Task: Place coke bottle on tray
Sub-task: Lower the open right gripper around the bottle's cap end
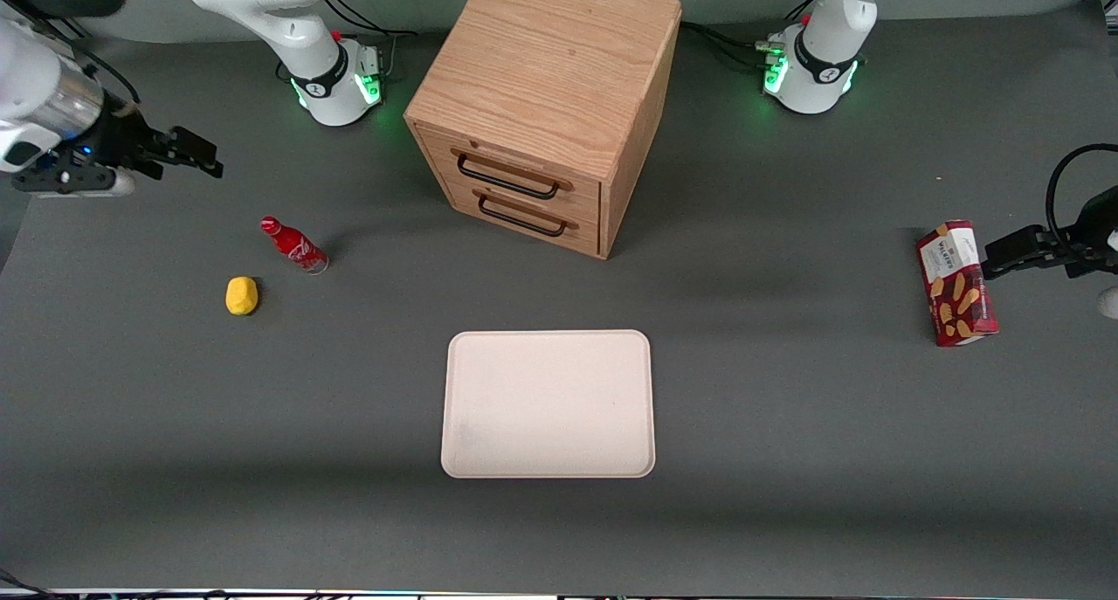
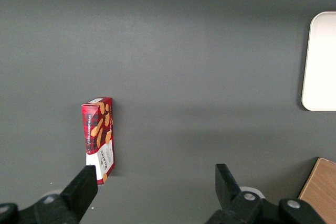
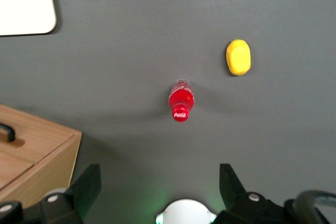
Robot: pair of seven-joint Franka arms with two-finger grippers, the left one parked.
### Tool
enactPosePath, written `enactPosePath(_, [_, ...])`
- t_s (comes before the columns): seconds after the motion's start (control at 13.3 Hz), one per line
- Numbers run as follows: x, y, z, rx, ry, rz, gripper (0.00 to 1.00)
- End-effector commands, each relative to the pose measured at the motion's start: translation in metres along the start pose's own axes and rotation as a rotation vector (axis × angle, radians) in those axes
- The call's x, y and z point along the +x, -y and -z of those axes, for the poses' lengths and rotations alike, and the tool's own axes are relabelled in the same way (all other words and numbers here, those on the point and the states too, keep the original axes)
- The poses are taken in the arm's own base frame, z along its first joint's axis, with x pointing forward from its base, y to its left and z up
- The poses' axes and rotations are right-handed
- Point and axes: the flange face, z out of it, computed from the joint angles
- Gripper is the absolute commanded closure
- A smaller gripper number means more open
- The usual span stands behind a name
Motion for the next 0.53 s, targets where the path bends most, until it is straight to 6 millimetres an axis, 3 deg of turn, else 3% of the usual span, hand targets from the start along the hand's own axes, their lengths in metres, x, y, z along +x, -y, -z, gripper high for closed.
enactPosePath(0.0, [-0.001,-0.002,-0.039,-0.046,-0.01,-0.039,0.0])
enactPosePath(0.3, [0.0,-0.002,-0.106,-0.044,-0.047,-0.04,0.0])
enactPosePath(0.45, [0.0,-0.002,-0.13,-0.044,-0.05,-0.037,0.0])
